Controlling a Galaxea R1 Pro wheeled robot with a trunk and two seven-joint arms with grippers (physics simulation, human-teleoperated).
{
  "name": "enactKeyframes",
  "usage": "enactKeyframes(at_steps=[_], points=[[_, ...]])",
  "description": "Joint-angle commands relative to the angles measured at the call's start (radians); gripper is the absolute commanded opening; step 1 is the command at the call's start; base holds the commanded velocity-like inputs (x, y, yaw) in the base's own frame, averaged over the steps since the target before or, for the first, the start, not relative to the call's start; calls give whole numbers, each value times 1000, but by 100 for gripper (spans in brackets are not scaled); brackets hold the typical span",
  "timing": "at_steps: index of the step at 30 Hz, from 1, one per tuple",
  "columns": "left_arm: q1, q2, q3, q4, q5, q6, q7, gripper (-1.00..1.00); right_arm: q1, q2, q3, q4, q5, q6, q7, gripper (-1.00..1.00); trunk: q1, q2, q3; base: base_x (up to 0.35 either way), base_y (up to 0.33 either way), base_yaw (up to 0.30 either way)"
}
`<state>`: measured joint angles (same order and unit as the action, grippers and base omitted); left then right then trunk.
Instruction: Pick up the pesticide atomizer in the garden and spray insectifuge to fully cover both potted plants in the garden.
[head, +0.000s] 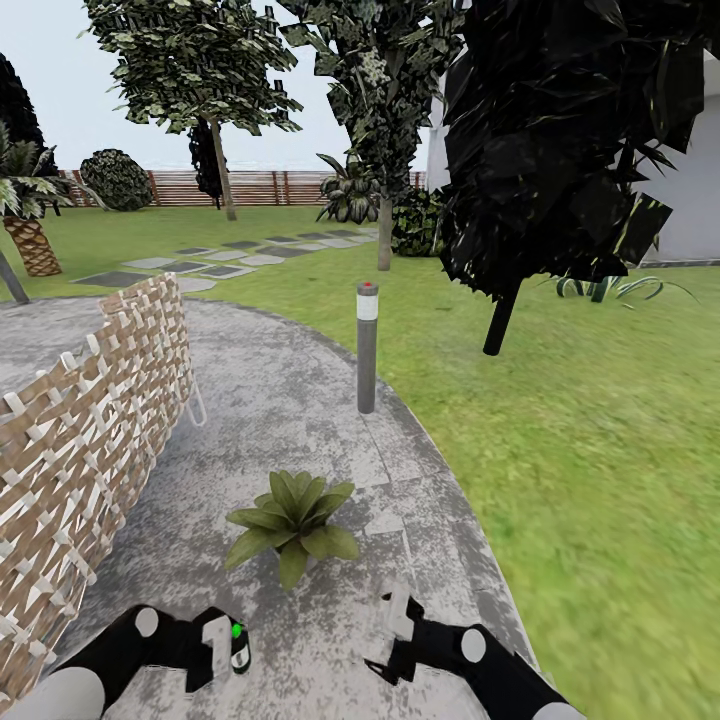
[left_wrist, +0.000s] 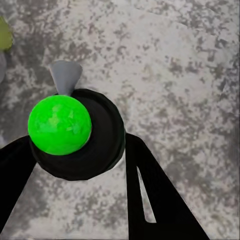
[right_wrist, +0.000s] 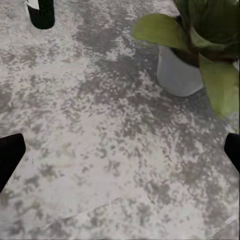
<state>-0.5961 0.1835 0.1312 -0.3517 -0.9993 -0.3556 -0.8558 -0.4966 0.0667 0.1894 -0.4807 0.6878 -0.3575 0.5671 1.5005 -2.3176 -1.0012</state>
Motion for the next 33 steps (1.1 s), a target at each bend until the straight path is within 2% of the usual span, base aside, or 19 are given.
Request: enactKeyframes(at_steps=[1, 3, 5, 7, 9, 11, 13, 14, 16, 17, 18, 20, 23, 25, 27, 29, 30, 31, 33], points=[[0, -2, 24, 0, -1, -3, 19, -100, 0, -23, -2, 25, 8, -6, -36, 100, 0, 0, -1, 0, 0, 0], [-1, -6, 58, 0, 10, -2, 72, -100, 0, -55, -4, 102, 5, -6, -111, 100, 0, 0, -1, 0, 0, 0], [-1, -8, 96, 1, 17, -1, 122, -100, 0, -83, -10, 207, 3, -6, -234, 100, 0, 0, -1, 0, 0, 0], [-1, -10, 157, 5, 37, 1, 142, -100, 2, -120, -24, 326, -16, -8, -423, 100, 0, 0, -1, 0, 0, 0], [-1, -10, 215, 6, 71, 3, 146, -100, 4, -132, -33, 409, -67, -9, -563, 100, 0, 0, -1, 0, 0, 0], [-2, -12, 278, 5, 127, 29, 148, -100, 6, -135, -36, 441, -185, -9, -701, 100, 0, 0, -1, 0, 0, 0], [-7, -14, 300, 2, 179, 120, 145, -100, 7, -136, -38, 448, -350, -9, -764, 100, 0, 0, -1, 0, 0, 0], [-11, -15, 305, 0, 206, 206, 144, -100, 7, -137, -38, 450, -469, -9, -780, 100, 0, 0, -1, 0, 0, 0], [-17, -31, 306, -2, 230, 397, 146, -100, 7, -142, -37, 451, -692, -9, -793, 100, 0, 0, -1, 0, 0, 0], [-18, -39, 304, -4, 232, 454, 147, -100, 7, -143, -37, 451, -743, -9, -794, 100, 0, 0, -1, 0, 0, 0], [-24, -58, 301, -16, 232, 574, 148, -100, 7, -158, -38, 449, -807, -8, -796, 100, 0, 0, -1, 0, 0, 0], [-50, -69, 300, -44, 233, 707, 146, -100, 7, -174, -41, 445, -833, -7, -795, 100, 0, 0, -1, 0, 0, 0], [-95, -77, 299, -58, 231, 800, 146, -100, 7, -177, -34, 437, -836, -9, -791, 100, 0, 0, -1, 0, 0, 0], [-144, -79, 295, -63, 226, 899, 145, -100, 7, -173, -31, 439, -836, -11, -792, 100, 0, 0, -1, 0, 0, 0], [-186, -76, 267, -65, 216, 991, 142, -100, 7, -173, -32, 440, -839, -10, -791, 100, 0, 0, -1, 0, 0, 0], [-206, -75, 214, -65, 210, 1032, 140, -100, 7, -174, -33, 441, -839, -10, -790, 100, 0, 0, -1, 0, 0, 0], [-215, -77, 153, -66, 208, 1053, 135, -100, 7, -175, -33, 442, -838, -9, -790, 100, 0, 0, -1, 0, 0, 0], [-219, -78, 110, -66, 207, 1062, 122, -100, 7, -175, -33, 442, -839, -9, -790, 100, 0, 0, -1, 0, 0, 0], [-222, -75, 54, -66, 205, 1067, 80, -100, 7, -175, -33, 442, -839, -9, -790, 100, 0, 0, -1, 0, 0, 0]])
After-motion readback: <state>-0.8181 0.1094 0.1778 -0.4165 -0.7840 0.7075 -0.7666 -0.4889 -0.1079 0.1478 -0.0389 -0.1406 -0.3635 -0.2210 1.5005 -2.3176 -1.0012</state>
